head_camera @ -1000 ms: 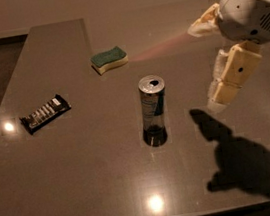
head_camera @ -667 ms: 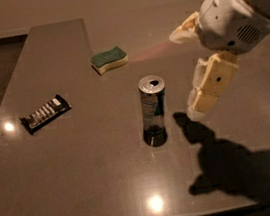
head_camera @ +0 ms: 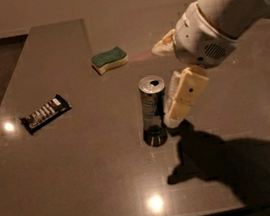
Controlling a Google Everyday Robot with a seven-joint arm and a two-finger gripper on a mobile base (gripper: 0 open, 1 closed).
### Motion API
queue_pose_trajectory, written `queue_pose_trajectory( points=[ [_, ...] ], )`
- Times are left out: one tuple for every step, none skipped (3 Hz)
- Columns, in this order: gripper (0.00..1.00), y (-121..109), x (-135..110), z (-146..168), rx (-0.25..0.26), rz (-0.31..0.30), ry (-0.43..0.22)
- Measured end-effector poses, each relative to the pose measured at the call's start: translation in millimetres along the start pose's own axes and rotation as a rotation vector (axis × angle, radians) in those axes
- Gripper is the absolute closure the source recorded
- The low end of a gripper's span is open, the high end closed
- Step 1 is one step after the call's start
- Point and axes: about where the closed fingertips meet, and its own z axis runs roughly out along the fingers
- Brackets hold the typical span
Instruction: Move redbull can near sponge
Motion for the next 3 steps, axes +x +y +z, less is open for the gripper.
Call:
queue_pose_trajectory(
  points=[
    [0.00, 0, -1, 18, -0.035, 0.007, -0.001],
    [0.00, 2, -5, 32, -0.067, 0.006, -0.004],
    [0.18, -1, -5, 40, -0.090, 0.019, -0.002]
  ],
)
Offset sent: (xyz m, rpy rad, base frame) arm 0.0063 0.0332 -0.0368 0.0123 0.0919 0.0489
